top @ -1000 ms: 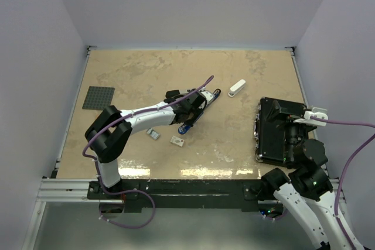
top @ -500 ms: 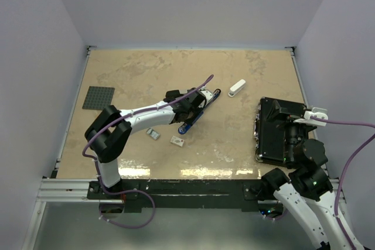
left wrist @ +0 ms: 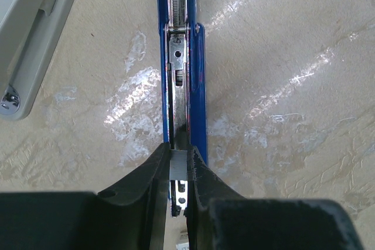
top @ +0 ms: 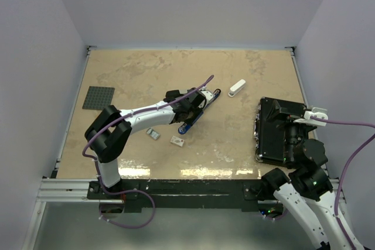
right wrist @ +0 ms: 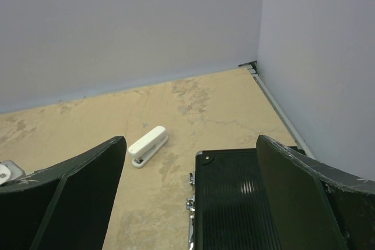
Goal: Load the staples into the stapler
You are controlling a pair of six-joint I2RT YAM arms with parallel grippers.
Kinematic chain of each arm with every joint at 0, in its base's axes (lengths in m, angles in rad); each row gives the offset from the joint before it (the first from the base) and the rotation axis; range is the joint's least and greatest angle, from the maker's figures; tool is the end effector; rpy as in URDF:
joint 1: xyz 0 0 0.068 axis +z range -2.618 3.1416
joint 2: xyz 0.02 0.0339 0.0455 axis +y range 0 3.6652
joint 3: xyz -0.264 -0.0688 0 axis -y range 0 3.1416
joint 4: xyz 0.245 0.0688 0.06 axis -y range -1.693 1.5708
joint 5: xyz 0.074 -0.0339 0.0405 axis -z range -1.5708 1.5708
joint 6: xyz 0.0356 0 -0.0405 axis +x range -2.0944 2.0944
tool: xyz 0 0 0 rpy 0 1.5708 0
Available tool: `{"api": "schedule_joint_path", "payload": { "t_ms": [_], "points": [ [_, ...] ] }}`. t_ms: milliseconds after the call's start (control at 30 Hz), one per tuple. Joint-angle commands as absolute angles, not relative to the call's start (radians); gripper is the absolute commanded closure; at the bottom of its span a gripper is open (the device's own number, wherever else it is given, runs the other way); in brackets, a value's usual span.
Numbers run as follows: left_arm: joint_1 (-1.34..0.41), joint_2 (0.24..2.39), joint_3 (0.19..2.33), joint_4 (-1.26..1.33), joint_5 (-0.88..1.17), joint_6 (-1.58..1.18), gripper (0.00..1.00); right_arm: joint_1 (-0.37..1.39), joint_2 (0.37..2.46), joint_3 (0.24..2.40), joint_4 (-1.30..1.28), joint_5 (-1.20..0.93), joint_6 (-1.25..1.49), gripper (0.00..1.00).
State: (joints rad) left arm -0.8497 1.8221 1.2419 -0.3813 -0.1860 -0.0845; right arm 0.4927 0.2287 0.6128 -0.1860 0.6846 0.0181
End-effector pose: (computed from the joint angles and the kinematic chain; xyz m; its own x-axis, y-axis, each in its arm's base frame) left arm 0.2597 -0.2854 0.1957 -0.5959 0.5523 -0.5830 0.6202 0.7777 0.1028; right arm 0.0698 0.0119 0.3408 0.1766 0.1107 -0.9780 0.1767 0.9739 0.1422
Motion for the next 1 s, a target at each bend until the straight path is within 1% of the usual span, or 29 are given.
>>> {"api": "schedule_joint_path", "payload": {
  "t_ms": [0,967],
  "points": [
    [-0.842,1.819,1.27,-0.353,-0.164,-0.066,0.98,0.497,0.238,0.607,-0.14,0.672,0.005,0.02],
    [-0.841,1.829,1.256,-0.351,-0.14,-0.071,0.98,0.495,0.242,0.609,-0.141,0.664,0.005,0.02]
  ]
}}
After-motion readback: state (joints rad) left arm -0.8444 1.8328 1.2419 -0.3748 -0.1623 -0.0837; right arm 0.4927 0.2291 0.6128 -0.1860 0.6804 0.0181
